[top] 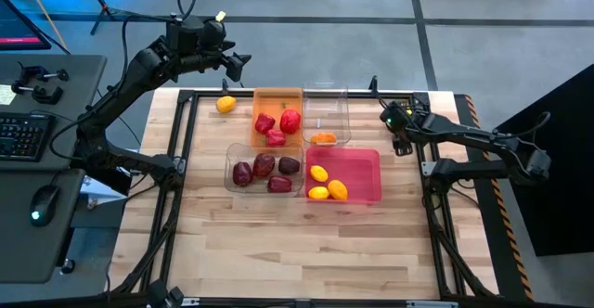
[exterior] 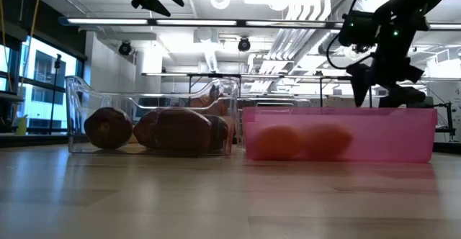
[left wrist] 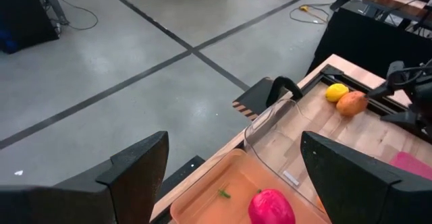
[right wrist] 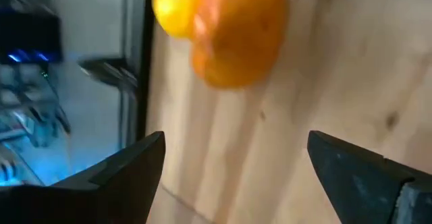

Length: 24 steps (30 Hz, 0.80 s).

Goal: Sort produce into baskets
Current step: Put the potato into the top transparent bin

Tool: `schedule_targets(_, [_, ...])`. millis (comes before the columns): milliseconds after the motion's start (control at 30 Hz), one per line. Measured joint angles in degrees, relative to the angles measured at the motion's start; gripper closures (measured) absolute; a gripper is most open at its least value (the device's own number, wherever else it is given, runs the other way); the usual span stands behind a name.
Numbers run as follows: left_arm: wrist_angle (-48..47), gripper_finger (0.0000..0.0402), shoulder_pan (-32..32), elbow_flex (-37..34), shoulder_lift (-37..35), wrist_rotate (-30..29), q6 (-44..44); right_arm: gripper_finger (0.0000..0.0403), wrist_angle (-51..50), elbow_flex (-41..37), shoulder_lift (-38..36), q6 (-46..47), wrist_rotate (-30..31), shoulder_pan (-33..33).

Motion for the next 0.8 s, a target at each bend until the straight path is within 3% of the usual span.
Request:
schedule_targets(133, [0.36,0.0078,-0.01,0.00,0.01,0.00,0.02,0.0051,0.55,0.00,0.03,-2.99,3.02,-3.82])
schedule_targets(400, [0.29,0.0078,-0.02,0.00,0.01,0.00,0.02,0.0051,0.46,0.00,4.20,-4.76,-3.58,-11.95])
schedule_targets(800, [0.26,0.0078,-0.02,0.00,0.01,-0.09,-0.59,0.0051,5.29,0.02,11.99,-5.27,-6.61,-18.37])
